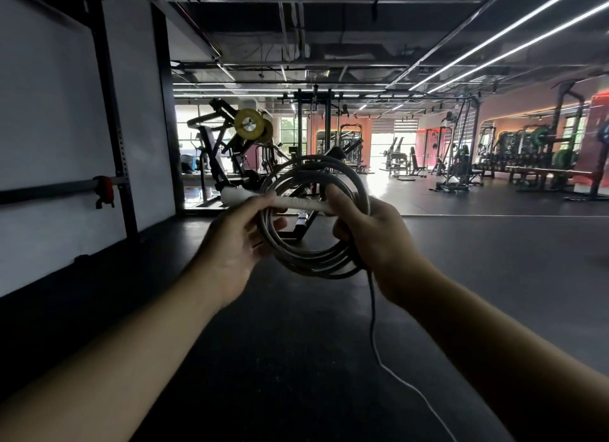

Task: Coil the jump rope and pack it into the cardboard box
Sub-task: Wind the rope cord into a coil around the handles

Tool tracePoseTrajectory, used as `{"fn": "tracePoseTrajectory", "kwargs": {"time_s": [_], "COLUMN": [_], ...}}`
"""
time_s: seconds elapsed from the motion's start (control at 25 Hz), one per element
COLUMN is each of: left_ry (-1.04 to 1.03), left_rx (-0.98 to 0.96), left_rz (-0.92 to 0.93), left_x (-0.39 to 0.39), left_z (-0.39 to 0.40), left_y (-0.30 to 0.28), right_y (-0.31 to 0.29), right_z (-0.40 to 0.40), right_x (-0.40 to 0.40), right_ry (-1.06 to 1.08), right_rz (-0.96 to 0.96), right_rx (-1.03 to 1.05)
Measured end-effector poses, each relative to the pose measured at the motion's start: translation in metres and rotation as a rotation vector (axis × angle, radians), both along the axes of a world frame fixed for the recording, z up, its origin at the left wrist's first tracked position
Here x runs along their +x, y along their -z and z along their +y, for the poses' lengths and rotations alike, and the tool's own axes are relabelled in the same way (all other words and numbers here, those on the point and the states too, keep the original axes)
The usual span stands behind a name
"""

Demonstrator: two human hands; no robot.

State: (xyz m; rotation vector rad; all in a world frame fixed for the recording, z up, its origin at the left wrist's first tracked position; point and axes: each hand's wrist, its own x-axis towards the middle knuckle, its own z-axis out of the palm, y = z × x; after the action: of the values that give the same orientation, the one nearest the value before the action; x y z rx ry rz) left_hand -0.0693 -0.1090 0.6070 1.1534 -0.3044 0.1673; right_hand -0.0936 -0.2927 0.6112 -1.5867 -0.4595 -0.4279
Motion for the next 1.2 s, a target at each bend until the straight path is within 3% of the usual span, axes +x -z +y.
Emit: {"fn": "tracePoseTrajectory", "kwargs": {"time_s": [0.08, 0.24, 0.32, 0.48, 0.68, 0.8, 0.96, 1.08, 1.2], "left_ry": [0.015, 0.001, 0.091, 0.140, 0.114, 0.077, 0.020, -0.229, -0.467], "left_rx": [0.178, 0.867, 1.064, 1.013, 1.049, 0.897, 0.283, -0.098, -0.203], "left_rz": [-0.038, -0.228, -0.260, -0.243, -0.213, -0.242, -0.184, 0.003, 0.119], "left_x": [-0.007, -0.014, -0.016, -0.013, -0.025, -0.029, -0.027, -0.017, -0.018], "left_z": [0.025, 0.034, 0.013, -0.016, -0.008, -0.005, -0.018, -0.040, -0.064], "left_y": [-0.010, -0.052, -0.062, -0.046, -0.045, -0.051, -0.051, -0.047, -0.032], "right_y": [-0.017, -0.048, -0.060, -0.068, -0.055, -0.050, -0.026, 0.001, 0.008], "right_z": [-0.017, -0.030, -0.026, -0.023, -0.035, -0.052, -0.050, -0.017, 0.022], "right_x": [0.002, 0.005, 0.007, 0.005, -0.004, -0.003, -0.002, -0.020, -0.024], "right_ry": [0.001, -0.041, -0.068, -0.030, -0.062, -0.066, -0.227, -0.375, -0.223], "right_rz": [-0.002, -0.063, -0.111, -0.160, -0.100, -0.035, 0.109, 0.121, 0.104], "right_rx": [-0.210, -0.699, -0.834, -0.975, -0.839, -0.615, -0.223, 0.000, 0.111]}}
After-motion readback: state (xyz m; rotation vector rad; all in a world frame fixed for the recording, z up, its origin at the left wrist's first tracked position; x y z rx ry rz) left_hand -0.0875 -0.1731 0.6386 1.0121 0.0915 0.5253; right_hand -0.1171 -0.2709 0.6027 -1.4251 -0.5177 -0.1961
